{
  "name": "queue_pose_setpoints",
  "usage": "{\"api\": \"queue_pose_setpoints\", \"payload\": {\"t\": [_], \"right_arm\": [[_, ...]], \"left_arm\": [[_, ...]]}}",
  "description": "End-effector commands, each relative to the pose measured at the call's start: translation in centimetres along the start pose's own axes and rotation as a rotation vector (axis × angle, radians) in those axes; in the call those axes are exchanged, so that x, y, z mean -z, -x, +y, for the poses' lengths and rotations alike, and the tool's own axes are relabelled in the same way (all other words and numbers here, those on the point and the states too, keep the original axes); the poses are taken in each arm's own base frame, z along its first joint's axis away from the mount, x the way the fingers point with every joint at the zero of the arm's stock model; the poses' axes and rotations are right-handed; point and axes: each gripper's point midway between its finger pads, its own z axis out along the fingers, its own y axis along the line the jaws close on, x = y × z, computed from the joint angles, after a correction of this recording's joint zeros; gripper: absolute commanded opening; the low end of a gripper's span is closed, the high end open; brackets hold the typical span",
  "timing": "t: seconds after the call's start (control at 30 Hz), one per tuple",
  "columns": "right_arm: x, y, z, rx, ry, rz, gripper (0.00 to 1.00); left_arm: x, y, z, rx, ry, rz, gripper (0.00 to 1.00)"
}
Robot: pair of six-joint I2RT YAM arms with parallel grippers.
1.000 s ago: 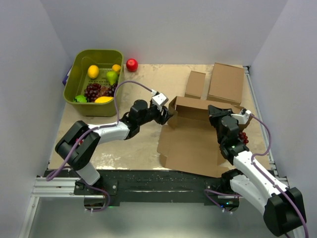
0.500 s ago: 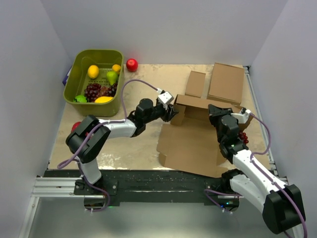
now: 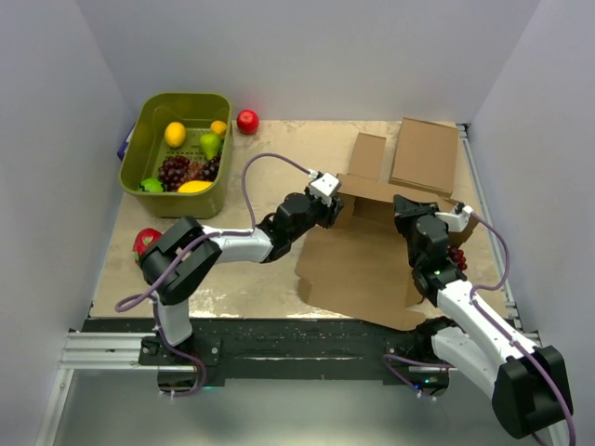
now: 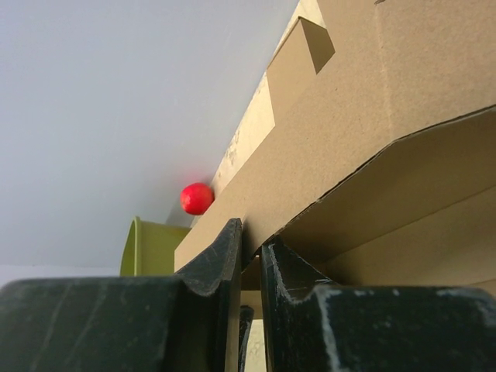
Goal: Fold the paper box
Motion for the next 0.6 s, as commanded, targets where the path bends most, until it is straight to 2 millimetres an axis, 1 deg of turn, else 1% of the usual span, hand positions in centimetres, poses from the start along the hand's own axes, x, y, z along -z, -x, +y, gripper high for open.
{"api": "queue_pose_setpoints", "payload": {"t": [0.0,0.1,0.13,0.2,0.3,0.33,0.4,0.43,0.5,0.53,0.57], "right_arm": [[0.3,-1.7,-1.2,0.064,-0.028,0.073,0.11],[0.3,-1.9,-1.3,0.06,-0.029,0.082,0.11],[0.4,-1.9,-1.3,0.059,-0.026,0.082,0.11],[0.4,-2.0,-1.5,0.058,-0.03,0.087,0.11],[0.4,-2.0,-1.3,0.054,-0.024,0.088,0.11],[0.4,-2.1,-1.3,0.053,-0.025,0.09,0.11],[0.5,-2.1,-1.3,0.051,-0.024,0.091,0.11],[0.5,-2.1,-1.3,0.052,-0.025,0.093,0.11],[0.5,-2.0,-1.1,0.049,-0.021,0.092,0.11],[0.5,-2.1,-1.3,0.049,-0.025,0.095,0.11],[0.5,-2.1,-1.2,0.046,-0.022,0.095,0.11]], "left_arm": [[-0.9,0.5,0.4,0.072,0.117,-0.018,0.46],[-1.3,0.1,1.2,0.081,0.163,-0.016,0.43],[-1.4,-0.2,1.4,0.082,0.179,-0.012,0.39],[-1.6,0.0,2.1,0.084,0.218,-0.021,0.35],[-1.8,0.1,2.7,0.084,0.25,-0.043,0.26],[-1.9,-0.1,2.8,0.082,0.259,-0.044,0.23],[-2.0,0.0,3.4,0.08,0.293,-0.06,0.19],[-2.1,-0.3,3.5,0.079,0.304,-0.058,0.14],[-1.9,-0.1,3.9,0.074,0.34,-0.072,0.11],[-1.8,0.0,3.8,0.072,0.346,-0.075,0.09],[-1.6,-0.2,4.1,0.068,0.366,-0.074,0.08]]}}
